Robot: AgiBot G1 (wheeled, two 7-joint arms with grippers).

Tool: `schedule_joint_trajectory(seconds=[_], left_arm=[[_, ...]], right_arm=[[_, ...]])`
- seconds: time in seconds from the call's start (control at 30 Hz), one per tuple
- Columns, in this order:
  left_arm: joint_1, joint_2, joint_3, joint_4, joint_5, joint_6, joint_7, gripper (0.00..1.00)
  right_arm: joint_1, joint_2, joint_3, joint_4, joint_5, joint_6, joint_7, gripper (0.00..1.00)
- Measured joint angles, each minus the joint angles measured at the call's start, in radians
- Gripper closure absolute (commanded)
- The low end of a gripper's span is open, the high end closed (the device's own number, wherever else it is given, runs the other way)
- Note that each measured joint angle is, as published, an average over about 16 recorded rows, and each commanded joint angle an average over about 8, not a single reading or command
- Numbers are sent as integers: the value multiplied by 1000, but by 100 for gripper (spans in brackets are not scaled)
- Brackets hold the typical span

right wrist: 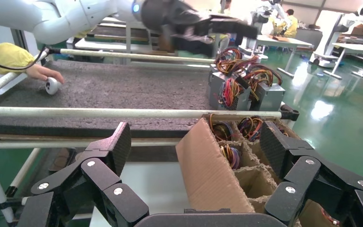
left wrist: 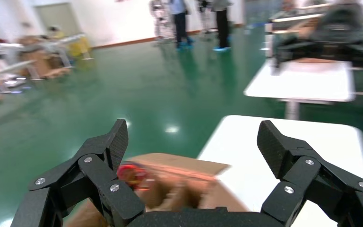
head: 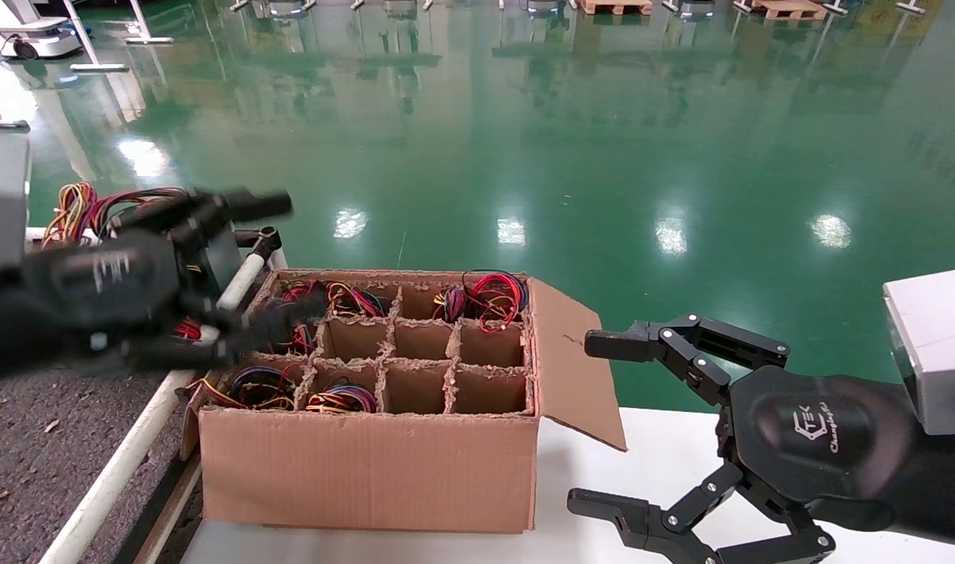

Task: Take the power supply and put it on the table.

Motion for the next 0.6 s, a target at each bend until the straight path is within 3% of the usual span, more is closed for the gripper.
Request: schedule_joint_trajectory(seconds=[0.33,0.6], left_arm=[[117,-40,-19,-155,-60,111,-68,0],[152,-52,-25,-202,-79,145,-87,0]], right_arm=[[0,0,0,0,0,0,0,0],[0,0,0,0,0,0,0,0]])
